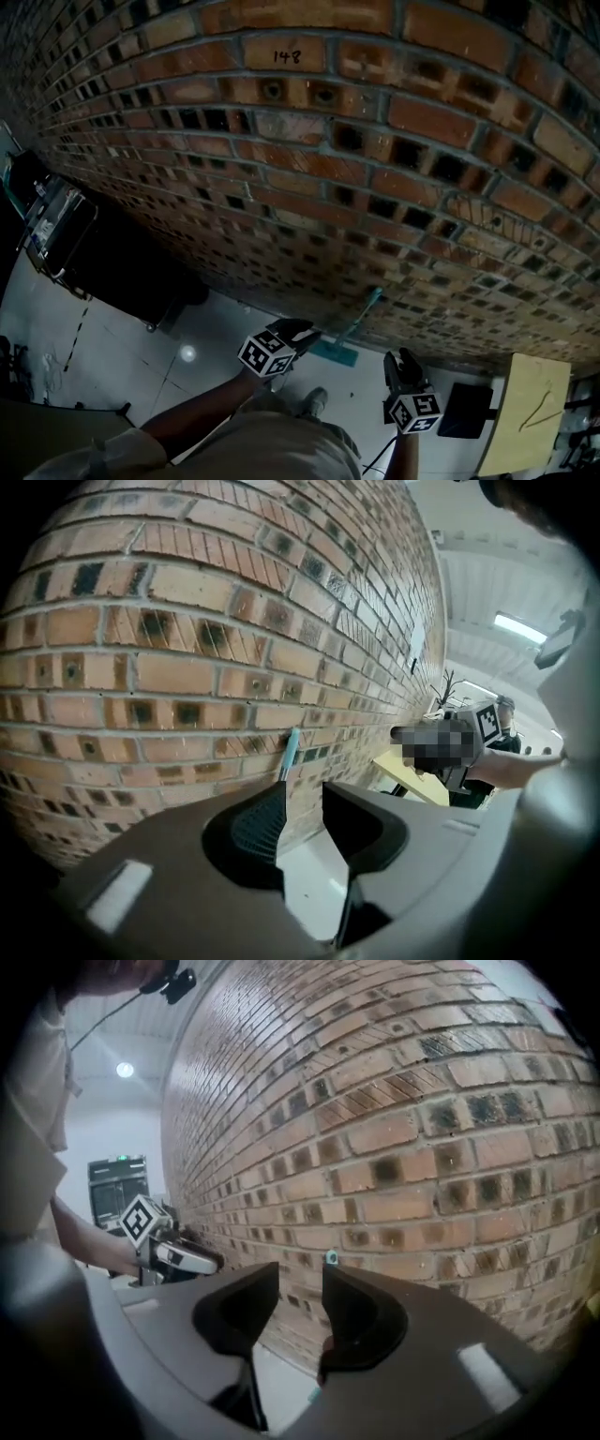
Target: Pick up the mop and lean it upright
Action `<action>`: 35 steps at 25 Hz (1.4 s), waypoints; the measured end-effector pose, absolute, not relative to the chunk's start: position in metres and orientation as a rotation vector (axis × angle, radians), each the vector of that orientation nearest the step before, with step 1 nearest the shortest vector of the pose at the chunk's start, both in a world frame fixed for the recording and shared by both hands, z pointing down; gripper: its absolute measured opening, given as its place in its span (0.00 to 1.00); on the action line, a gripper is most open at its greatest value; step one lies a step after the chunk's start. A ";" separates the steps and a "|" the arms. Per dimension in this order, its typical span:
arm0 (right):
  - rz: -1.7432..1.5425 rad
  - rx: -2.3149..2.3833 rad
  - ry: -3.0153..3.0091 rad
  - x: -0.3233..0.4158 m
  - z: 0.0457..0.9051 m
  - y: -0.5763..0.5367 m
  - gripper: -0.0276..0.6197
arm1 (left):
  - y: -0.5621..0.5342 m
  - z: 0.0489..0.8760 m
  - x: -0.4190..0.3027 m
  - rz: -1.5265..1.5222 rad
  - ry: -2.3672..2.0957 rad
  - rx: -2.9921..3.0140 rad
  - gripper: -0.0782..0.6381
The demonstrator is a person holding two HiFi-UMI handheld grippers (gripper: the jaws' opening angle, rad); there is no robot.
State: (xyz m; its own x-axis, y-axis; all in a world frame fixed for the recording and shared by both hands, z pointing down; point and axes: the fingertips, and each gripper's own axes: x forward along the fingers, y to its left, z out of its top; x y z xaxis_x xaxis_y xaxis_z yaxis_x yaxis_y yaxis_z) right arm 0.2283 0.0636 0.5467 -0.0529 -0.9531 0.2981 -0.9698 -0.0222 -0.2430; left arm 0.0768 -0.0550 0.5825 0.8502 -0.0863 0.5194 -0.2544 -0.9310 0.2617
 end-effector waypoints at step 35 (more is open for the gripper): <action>0.506 2.404 -1.943 0.054 0.501 0.052 0.25 | -0.080 0.589 -0.106 0.782 0.080 2.756 0.30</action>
